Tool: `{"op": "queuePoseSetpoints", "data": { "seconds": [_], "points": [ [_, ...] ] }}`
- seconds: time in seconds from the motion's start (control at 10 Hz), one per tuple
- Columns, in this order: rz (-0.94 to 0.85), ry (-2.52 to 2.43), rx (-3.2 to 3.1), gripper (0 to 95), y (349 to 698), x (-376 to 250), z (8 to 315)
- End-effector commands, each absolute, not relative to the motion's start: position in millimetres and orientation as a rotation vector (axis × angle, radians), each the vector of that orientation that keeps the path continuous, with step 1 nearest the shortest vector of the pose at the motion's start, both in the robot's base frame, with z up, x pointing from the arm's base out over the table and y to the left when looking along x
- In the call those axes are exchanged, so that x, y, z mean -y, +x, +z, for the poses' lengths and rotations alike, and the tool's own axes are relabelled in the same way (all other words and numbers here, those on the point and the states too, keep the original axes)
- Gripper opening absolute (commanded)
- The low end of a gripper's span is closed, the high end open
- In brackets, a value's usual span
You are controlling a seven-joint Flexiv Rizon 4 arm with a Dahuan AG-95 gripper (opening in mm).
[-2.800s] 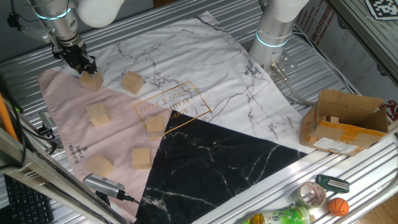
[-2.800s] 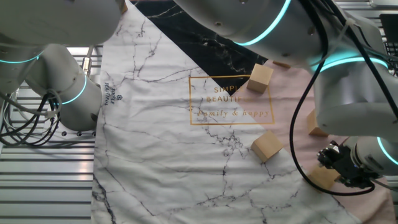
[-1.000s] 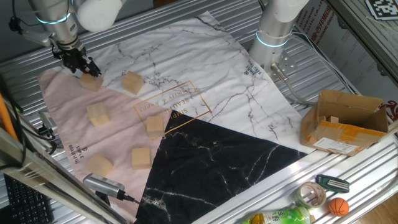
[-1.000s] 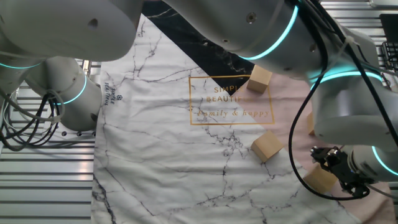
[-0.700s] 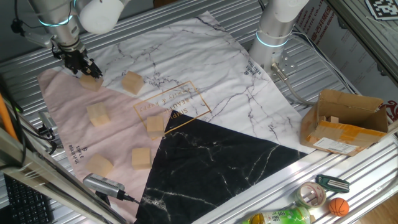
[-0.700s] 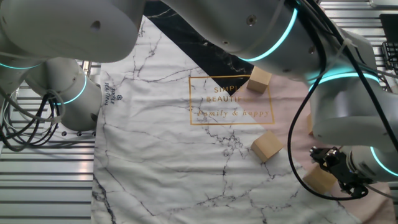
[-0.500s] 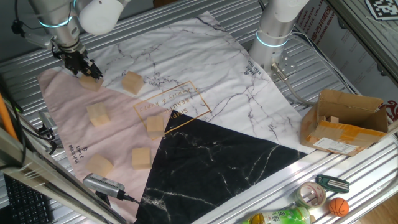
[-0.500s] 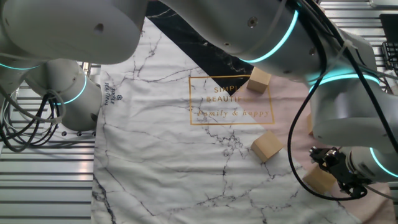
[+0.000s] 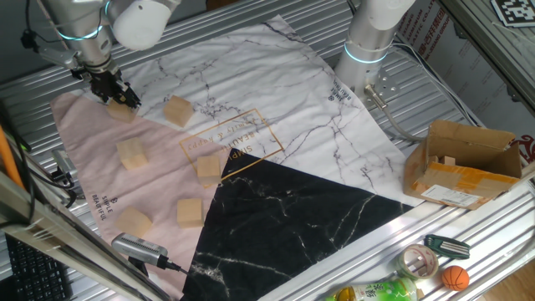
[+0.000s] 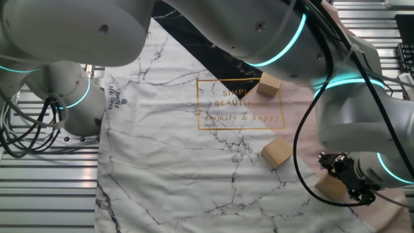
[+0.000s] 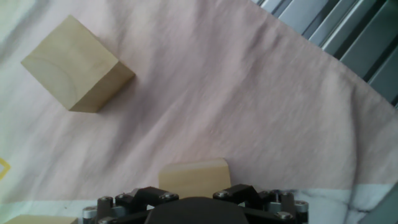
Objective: Stack the blocks into a pyramid shape
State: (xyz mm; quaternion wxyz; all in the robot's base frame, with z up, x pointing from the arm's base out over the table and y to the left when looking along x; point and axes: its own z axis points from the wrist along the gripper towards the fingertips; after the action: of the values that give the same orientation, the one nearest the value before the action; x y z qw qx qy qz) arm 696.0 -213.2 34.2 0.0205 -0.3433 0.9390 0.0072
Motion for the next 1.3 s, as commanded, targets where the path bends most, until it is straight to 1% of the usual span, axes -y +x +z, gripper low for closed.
{"op": "queuePoseSetpoints", "data": {
  "seconds": [0.1, 0.3, 0.4, 0.5, 0.6, 1.3],
  "points": [
    [0.027, -1.069, -2.911, 76.0, 698.8, 214.4, 31.5],
    [0.026, -1.065, -2.910, 76.0, 700.2, 214.2, 29.0],
    [0.027, -1.064, -2.907, 38.0, 700.6, 214.1, 28.4],
    [0.019, -1.046, -2.920, 38.0, 700.6, 214.1, 28.3],
    [0.015, -1.040, -2.925, 0.0, 700.6, 214.0, 28.2],
    [0.017, -1.056, -2.929, 0.0, 700.7, 213.3, 30.8]
  ]
}}
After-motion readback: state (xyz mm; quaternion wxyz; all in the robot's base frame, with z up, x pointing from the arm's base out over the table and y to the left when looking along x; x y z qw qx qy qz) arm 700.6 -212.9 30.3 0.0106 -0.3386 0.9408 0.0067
